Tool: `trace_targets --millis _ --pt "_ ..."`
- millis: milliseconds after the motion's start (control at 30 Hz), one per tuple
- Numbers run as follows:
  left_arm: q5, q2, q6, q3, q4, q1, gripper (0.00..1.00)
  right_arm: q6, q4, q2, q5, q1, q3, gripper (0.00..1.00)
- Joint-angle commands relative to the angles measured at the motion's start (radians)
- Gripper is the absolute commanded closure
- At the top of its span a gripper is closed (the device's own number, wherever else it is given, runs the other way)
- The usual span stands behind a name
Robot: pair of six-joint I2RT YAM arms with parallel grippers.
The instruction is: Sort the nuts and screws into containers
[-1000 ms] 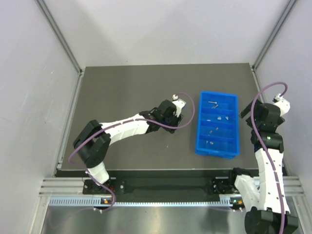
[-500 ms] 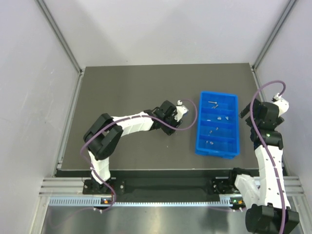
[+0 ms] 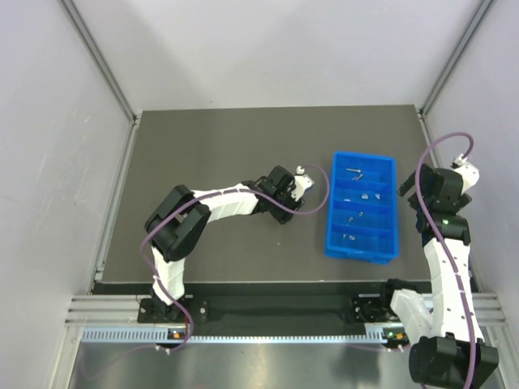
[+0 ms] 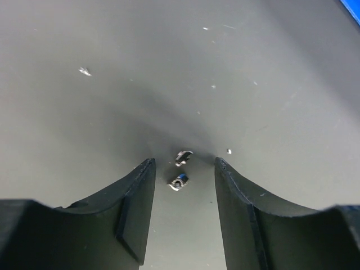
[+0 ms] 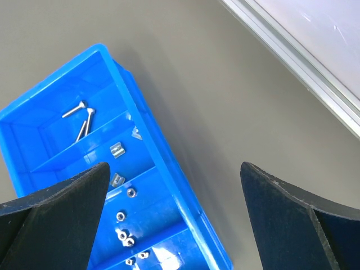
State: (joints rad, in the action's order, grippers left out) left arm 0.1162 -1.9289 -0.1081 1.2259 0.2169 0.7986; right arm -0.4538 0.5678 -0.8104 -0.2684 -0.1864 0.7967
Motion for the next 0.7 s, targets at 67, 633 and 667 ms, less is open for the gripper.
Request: trace_targets --millis 67,633,667 --pt "0.028 -0.025 -0.027 0.047 -0.017 -0.019 0.53 0.004 -0.028 0.004 -0.015 -0.002 0.033 0.0" --pt "0.037 -0.045 -0.004 0.053 0.055 -0.024 1.0 0.01 -0.003 0.039 -0.04 -0.002 0.044 0.0" --pt "0.037 -0.036 0.01 0.05 0.047 -0.024 1.0 0.009 -0.005 0.039 -0.041 -0.002 0.044 0.0"
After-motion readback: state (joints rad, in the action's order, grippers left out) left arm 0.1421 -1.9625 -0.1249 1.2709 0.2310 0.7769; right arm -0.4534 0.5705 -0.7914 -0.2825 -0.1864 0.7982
